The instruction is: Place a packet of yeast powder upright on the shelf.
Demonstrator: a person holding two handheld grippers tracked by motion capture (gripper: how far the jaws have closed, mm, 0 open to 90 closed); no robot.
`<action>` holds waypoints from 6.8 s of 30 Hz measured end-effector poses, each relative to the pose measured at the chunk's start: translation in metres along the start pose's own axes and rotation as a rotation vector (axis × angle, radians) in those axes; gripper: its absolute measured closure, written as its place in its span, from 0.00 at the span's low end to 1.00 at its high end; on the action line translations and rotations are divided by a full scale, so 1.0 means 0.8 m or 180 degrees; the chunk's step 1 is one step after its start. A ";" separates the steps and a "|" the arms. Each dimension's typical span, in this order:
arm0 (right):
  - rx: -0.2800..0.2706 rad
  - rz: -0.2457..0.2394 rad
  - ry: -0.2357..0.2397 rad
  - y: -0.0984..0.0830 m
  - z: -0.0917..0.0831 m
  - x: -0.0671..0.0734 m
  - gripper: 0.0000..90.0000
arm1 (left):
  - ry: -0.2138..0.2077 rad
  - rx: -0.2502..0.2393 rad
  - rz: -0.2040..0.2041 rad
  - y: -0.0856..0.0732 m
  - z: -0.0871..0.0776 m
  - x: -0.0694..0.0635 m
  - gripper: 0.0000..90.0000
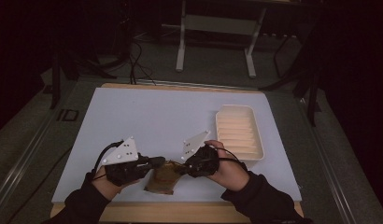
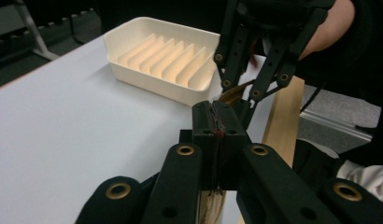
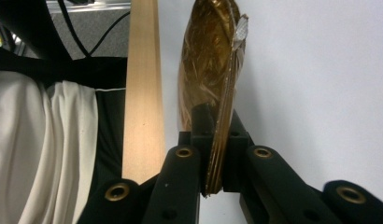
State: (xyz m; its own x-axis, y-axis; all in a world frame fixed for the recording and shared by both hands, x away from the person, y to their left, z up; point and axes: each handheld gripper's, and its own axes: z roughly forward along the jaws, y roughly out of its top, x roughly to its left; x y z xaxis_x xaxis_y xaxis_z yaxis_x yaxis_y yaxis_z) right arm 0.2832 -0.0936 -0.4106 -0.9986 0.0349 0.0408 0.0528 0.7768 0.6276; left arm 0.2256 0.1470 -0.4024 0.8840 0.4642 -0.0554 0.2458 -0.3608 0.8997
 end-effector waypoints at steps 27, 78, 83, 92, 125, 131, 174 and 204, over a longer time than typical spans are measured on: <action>-0.0218 -0.0130 -0.0483 0.006 -0.092 -0.018 0.99 | 0.0223 -0.0580 -0.0221 -0.069 -0.010 0.013 0.09; 0.0461 0.0062 -0.1267 -0.127 -0.243 -0.056 0.98 | 0.0426 -0.0666 -0.0527 -0.115 0.011 0.037 0.09; 0.0530 0.0017 -0.1280 -0.125 -0.231 -0.063 0.98 | 0.0426 -0.0659 -0.0519 -0.116 0.011 0.037 0.09; 0.0359 0.0040 -0.1216 -0.125 -0.216 -0.075 0.98 | 0.0413 -0.0676 -0.0517 -0.117 0.010 0.037 0.09; -0.0151 0.0606 -0.1178 -0.162 -0.195 -0.095 0.69 | 0.0363 -0.0640 -0.0511 -0.119 0.015 0.036 0.09; -0.0368 0.0590 -0.1344 -0.145 -0.211 -0.079 0.55 | 0.0361 -0.0632 -0.0504 -0.119 0.015 0.036 0.09; -0.1110 0.0857 -0.1280 -0.119 -0.117 0.022 0.12 | 0.0335 -0.0620 -0.0465 -0.118 0.013 0.032 0.09; -0.1091 0.1060 -0.1076 -0.190 -0.047 0.059 0.14 | 0.0332 -0.0641 -0.0460 -0.119 0.010 0.032 0.09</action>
State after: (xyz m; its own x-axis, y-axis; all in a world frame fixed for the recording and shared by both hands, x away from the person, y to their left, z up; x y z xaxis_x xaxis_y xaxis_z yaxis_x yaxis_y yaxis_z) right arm 0.2286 -0.2339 -0.4749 -0.8723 0.4848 0.0639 0.3082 0.4436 0.8416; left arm 0.2277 0.1868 -0.4927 0.7971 0.5839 -0.1539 0.2731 -0.1214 0.9543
